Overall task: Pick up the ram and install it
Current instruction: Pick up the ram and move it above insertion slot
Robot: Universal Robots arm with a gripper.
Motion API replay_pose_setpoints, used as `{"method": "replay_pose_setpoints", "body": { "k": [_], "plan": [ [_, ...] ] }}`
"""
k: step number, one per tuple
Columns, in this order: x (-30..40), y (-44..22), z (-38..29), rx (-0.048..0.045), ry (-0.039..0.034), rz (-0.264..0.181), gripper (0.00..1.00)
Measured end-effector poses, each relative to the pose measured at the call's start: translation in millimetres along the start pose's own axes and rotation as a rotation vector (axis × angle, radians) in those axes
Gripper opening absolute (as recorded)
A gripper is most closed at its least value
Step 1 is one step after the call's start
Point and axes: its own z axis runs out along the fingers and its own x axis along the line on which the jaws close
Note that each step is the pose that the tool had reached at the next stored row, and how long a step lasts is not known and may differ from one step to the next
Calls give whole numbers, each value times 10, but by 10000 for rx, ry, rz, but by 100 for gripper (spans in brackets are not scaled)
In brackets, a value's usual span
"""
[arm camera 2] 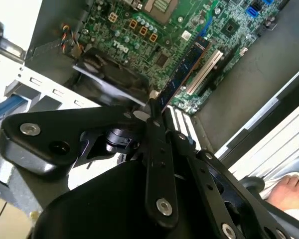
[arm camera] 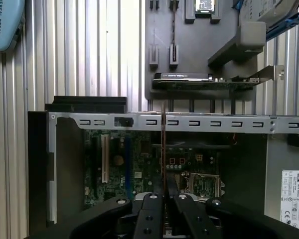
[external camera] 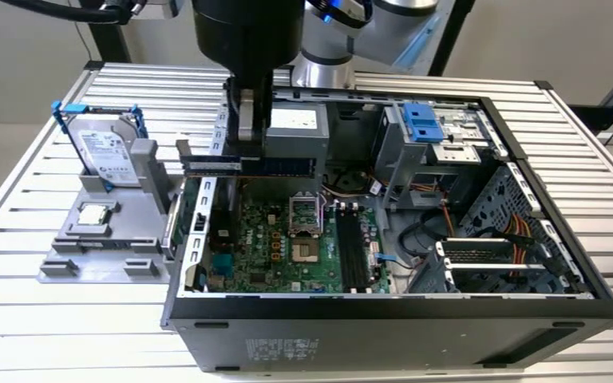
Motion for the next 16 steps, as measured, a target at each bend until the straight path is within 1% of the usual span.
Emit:
{"method": "replay_pose_setpoints", "body": {
  "k": [16],
  "plan": [
    [-4, -368, -9, 0, 1, 0, 0]
  ]
}}
